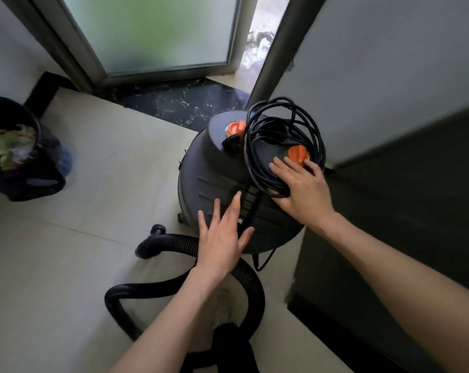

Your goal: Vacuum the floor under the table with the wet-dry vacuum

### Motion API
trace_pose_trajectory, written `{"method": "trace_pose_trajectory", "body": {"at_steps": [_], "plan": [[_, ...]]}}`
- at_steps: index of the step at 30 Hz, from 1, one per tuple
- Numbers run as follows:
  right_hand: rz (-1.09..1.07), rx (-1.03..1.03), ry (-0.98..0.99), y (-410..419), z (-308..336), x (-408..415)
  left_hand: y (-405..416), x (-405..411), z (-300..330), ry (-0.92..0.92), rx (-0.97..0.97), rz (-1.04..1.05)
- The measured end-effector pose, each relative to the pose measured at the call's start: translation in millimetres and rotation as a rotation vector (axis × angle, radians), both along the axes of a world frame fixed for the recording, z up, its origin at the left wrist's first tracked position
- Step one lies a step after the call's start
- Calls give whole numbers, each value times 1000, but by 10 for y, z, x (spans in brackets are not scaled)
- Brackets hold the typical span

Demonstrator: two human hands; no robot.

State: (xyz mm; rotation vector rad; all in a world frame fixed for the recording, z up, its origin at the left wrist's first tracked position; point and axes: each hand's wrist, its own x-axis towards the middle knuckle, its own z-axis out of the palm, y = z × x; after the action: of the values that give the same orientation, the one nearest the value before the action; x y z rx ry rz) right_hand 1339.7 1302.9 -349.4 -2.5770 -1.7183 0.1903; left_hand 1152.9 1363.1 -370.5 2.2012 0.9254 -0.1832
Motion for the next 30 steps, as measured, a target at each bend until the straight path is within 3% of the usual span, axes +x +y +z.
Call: {"method": "trace_pose_trajectory", "body": {"at_steps": [9, 22, 26, 30], "plan": [[-123, -148, -33, -456, 85, 785, -431, 877, 16, -7, -45, -80], [-252, -65, -80, -628, -25, 1106, -635, 1367, -14, 34, -79, -168], [-248, -95, -65, -597, 3, 1076, -284, 1235, -109, 154, 135, -333], [-262, -126, -78, -602, 14, 1034, -20, 1286, -187, 201, 178, -434]]}}
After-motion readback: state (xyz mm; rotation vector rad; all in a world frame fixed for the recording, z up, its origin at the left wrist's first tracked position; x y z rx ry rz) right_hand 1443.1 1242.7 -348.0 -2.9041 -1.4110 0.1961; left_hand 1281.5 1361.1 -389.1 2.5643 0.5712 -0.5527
